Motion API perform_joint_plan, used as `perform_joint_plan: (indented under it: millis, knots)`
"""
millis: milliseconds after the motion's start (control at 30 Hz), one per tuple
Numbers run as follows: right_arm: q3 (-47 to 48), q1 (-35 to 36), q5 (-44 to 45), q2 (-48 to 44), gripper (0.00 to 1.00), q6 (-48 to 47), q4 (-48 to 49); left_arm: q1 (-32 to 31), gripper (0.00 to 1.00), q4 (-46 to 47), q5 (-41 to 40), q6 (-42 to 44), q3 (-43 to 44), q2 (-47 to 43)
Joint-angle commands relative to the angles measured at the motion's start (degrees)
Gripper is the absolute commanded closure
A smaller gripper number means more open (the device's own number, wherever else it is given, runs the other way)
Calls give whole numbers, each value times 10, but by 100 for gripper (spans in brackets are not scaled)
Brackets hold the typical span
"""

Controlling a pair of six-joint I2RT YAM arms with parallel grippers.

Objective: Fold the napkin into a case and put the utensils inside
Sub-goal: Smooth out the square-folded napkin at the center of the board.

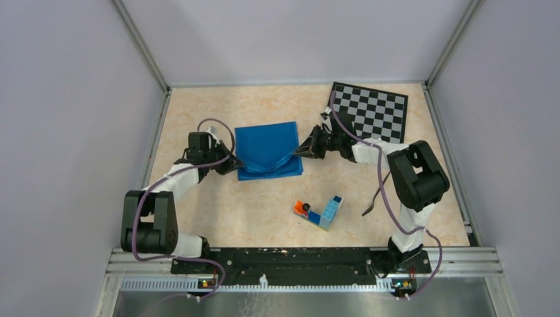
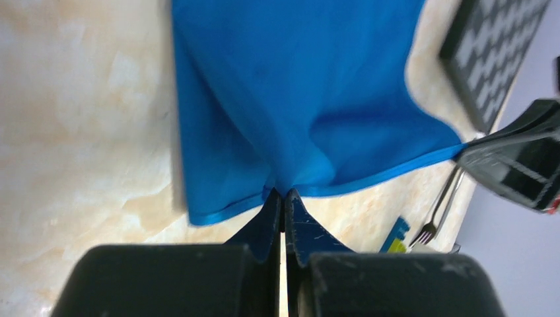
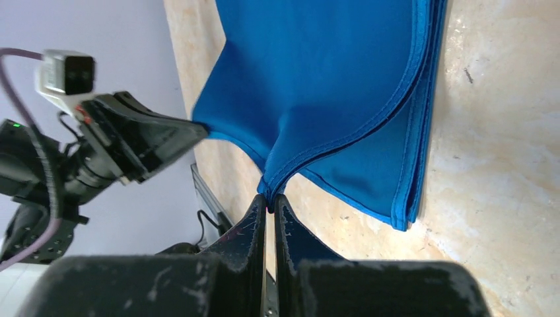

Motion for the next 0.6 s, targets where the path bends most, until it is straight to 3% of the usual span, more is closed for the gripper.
perform_joint_plan:
  millis: [0, 233, 367, 567]
  knots:
    - [-14, -9, -18, 29, 100, -16, 35, 5, 100, 47, 8, -5, -65, 12]
    - [33, -14, -17, 34, 100, -41, -2, 21, 100, 29, 24, -2, -33, 0]
    - [106, -22, -12, 36, 100, -49, -25, 23, 100, 21, 19, 4, 51, 2]
    - [251, -37, -10, 84, 100, -42, -41, 23, 100, 2, 27, 14, 218, 82]
